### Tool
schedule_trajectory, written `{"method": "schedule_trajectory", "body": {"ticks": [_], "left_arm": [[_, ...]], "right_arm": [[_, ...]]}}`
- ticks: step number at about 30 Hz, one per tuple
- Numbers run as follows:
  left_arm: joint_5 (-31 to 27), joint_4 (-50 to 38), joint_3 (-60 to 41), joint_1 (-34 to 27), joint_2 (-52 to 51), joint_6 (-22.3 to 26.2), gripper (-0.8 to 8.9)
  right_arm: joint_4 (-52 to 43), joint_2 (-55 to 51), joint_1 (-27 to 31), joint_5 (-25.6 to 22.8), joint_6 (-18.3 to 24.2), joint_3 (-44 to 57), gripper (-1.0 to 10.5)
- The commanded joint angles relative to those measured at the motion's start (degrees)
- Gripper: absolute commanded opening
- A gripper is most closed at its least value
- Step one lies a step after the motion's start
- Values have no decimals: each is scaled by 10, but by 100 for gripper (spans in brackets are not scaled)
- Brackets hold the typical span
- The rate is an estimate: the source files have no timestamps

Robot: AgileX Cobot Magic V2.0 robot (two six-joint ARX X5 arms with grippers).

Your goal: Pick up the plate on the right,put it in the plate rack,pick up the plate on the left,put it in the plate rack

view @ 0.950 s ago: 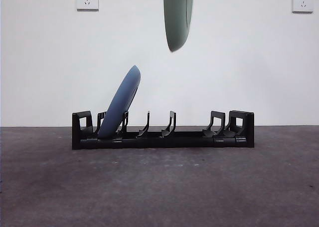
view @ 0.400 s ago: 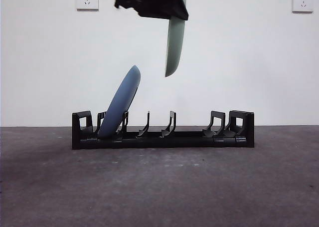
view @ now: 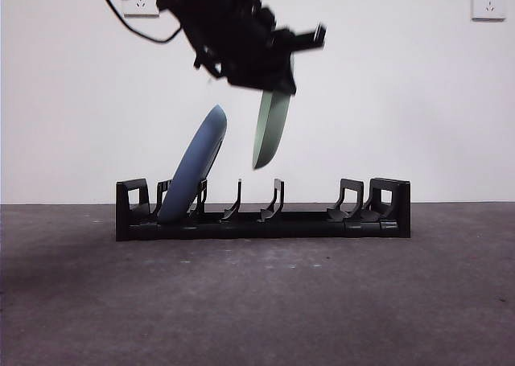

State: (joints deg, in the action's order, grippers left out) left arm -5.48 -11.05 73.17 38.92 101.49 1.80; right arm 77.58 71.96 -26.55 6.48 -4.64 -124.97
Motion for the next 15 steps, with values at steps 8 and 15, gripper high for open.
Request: {"method": "schedule_trajectory", "body": {"ticks": [8, 15], "left_arm": [[14, -19, 0, -13, 51, -3, -8], [9, -16, 0, -14, 75, -1, -8]], "right_arm": [[14, 5, -1, 2, 6, 4, 314], [14, 7, -1, 2, 6, 5, 314]]}}
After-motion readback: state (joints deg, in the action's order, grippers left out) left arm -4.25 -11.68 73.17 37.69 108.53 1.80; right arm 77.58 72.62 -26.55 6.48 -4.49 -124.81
